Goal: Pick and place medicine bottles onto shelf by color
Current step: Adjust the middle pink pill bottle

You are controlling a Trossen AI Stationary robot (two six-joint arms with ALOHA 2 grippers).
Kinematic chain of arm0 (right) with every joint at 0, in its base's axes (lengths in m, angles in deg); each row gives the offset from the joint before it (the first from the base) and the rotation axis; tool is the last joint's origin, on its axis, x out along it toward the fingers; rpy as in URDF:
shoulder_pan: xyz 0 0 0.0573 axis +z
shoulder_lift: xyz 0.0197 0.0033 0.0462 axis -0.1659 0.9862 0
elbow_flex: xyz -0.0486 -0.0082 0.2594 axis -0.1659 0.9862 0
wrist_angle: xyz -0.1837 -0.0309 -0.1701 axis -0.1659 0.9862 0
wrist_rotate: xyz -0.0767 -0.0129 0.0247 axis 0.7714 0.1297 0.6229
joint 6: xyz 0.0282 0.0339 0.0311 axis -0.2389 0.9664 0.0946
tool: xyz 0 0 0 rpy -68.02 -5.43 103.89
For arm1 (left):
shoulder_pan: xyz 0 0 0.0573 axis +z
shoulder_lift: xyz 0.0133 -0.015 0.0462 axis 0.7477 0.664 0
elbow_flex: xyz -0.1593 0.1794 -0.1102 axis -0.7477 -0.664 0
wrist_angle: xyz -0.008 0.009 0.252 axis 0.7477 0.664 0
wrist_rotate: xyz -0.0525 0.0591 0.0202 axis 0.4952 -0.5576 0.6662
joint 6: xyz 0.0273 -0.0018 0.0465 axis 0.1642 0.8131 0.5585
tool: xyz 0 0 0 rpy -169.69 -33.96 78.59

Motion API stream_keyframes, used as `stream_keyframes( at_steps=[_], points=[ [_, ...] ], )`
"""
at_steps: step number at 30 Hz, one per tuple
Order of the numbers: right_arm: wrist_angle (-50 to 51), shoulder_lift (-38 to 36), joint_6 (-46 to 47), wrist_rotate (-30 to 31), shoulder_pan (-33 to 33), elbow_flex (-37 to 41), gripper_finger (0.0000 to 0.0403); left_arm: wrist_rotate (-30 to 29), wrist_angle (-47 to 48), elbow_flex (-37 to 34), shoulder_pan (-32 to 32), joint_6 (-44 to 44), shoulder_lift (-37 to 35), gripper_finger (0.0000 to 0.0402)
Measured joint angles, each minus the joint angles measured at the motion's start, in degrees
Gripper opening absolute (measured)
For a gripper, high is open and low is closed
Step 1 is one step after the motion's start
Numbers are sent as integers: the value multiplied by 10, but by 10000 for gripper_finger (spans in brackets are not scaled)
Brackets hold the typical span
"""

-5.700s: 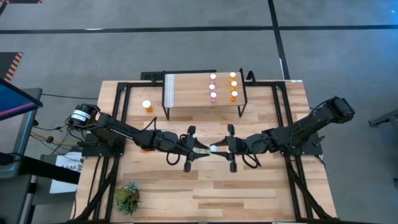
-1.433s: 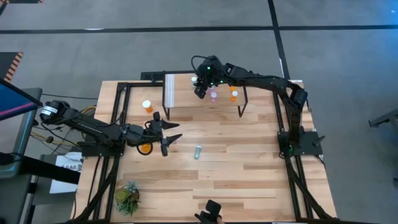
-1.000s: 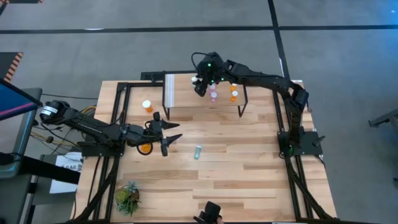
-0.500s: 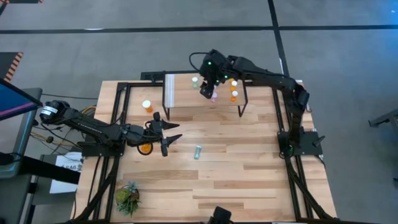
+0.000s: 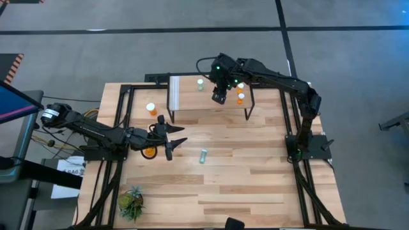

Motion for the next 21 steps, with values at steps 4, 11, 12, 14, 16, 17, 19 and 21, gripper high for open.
stream_keyframes(
  at_steps=[4,11,12,14,16,17,19,21],
  points=[
    [10,0,19,0,-1,0,228,0,0,0,0,0,0,206],
    [11,0,49,-1,-14,0,227,0,0,0,0,0,0,206],
    [11,0,52,-1,-15,0,227,0,0,0,0,0,0,206],
    [12,0,57,-5,-15,0,227,0,0,0,0,0,0,206],
    [14,0,63,-8,-17,0,227,0,0,0,0,0,0,206],
    [15,0,66,-10,-17,0,227,0,0,0,0,0,0,206],
    [17,0,73,-10,-18,0,227,0,0,0,0,0,0,206],
    [12,0,81,-10,-18,4,227,0,0,0,0,0,0,206]
  ],
)
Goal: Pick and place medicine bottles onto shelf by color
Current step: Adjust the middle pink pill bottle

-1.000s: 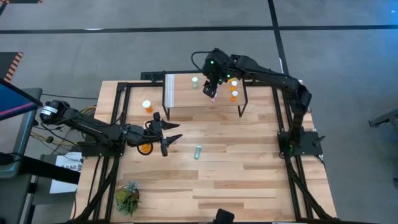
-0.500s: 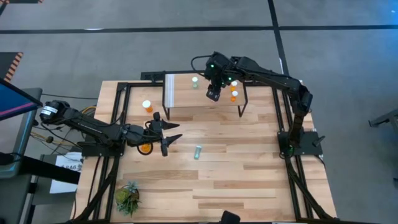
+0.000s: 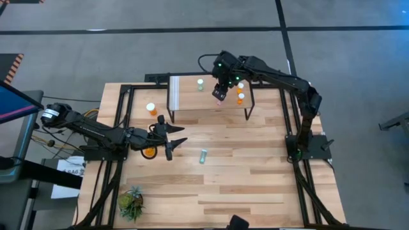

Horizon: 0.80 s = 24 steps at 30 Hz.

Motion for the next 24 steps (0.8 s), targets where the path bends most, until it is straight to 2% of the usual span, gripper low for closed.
stream_keyframes(
  at_steps=[24],
  points=[
    [14,1,36,-8,2,1,227,0,-5,0,0,-1,0,206]
  ],
)
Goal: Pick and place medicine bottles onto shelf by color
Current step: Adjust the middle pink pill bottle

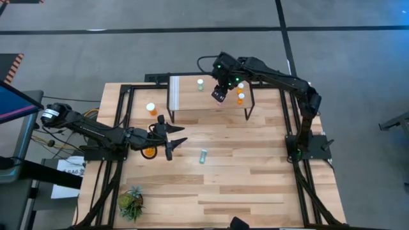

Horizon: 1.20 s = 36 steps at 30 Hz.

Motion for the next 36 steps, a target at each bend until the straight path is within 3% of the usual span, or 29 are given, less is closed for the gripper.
stream_keyframes(
  at_steps=[16,29,36],
  points=[
    [-1,12,-2,-13,-2,-1,223,0,-2,0,0,0,0,206],
    [2,12,-8,-12,-1,-1,151,0,-2,0,0,0,0,206],
    [1,11,-11,-11,-1,-1,136,0,-2,0,0,0,0,206]
  ],
)
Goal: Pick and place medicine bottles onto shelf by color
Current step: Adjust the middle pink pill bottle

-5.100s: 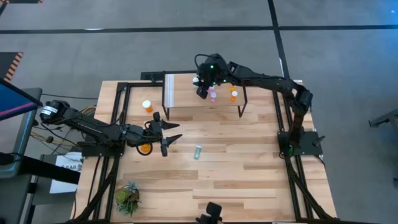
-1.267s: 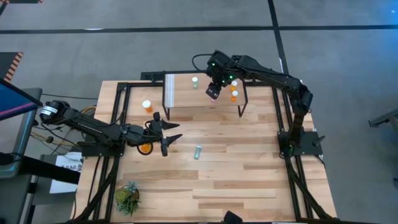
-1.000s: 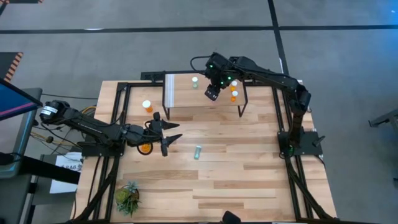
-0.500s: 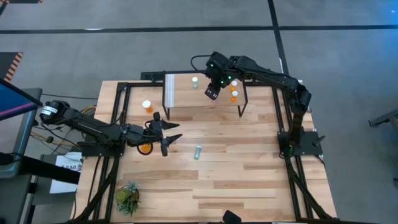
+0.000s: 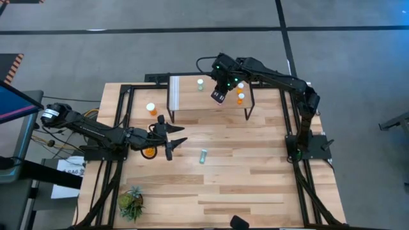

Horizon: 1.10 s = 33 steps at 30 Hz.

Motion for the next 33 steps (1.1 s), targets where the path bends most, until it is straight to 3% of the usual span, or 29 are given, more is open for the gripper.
stream_keyframes(
  at_steps=[23,33],
  points=[
    [24,-2,-9,7,-14,0,139,0,0,0,0,1,0,206],
    [28,1,-8,7,-15,1,178,0,0,0,0,1,0,206]
  ],
)
